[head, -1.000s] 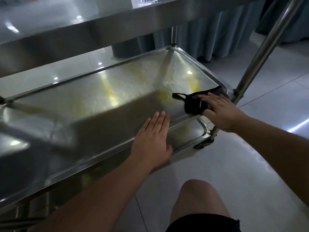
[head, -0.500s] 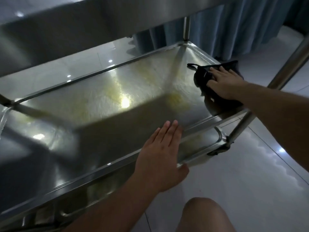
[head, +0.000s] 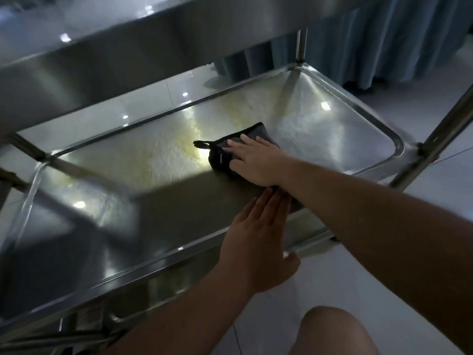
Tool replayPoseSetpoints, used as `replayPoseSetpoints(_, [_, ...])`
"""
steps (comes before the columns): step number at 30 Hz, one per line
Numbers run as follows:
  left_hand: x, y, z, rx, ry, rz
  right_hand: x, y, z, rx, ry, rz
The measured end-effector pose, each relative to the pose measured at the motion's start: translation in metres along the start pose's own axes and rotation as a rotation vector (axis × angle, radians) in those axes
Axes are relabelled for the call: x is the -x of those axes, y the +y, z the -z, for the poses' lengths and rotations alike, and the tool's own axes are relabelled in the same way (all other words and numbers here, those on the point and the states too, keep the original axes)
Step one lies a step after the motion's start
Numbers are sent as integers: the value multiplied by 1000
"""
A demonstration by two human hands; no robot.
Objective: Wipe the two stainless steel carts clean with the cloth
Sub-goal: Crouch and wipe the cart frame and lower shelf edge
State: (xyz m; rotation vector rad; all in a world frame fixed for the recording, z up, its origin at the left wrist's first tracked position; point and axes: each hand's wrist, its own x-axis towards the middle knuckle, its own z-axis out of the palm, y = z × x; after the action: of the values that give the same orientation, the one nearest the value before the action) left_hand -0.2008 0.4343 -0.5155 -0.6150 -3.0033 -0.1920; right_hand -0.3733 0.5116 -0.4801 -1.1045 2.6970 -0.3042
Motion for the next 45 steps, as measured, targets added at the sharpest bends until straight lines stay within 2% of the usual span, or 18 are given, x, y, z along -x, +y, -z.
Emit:
replayPoseSetpoints(4, [3,2,0,-15,16,11,21,45,9,-42,85,-170])
replayPoseSetpoints(8, [5,3,-1,-11,7,20,69,147,38,-48,188,-630])
replayPoseSetpoints(10, [5,2,-1,1,5,22,80,167,36,-30,175,-718])
replayPoseSetpoints(13, [4,3,0,8,5,21,58,135,24,-38,172,-670])
replayPoseSetpoints(16, [3,2,3,40,11,23,21,69,9,-23,123,-475])
replayPoseSetpoints(20, [2,3,11,33,-63,3,-26,-25,-6,-60,-118,-155])
replayPoseSetpoints(22, [1,3,17,4,-82,22,-36,-53,-7,-69,-176,-70])
replayPoseSetpoints(26, [3,-8,26,93,-69,-58,-32,-51,-2,32,-198,22])
replayPoseSetpoints(29, [34,-33,33,68,56,-117,-19,-20,-3,-45,-65,-155])
replayPoseSetpoints(31, [72,-68,37,52,161,-13,-6,3,-3,-74,35,-335])
replayPoseSetpoints(33, [116,-119,47,44,201,252,2,16,-5,-56,81,-452])
replayPoseSetpoints(36, [181,-202,68,14,114,693,-1,1,-11,-96,110,-542])
replayPoseSetpoints(38, [216,-240,74,-23,45,862,-11,-31,-18,-131,125,-572])
replayPoseSetpoints(41, [234,-259,68,21,22,985,-33,-99,-34,-106,134,-496])
replayPoseSetpoints(45, [232,-257,62,10,54,993,-69,-202,-56,-107,76,-272])
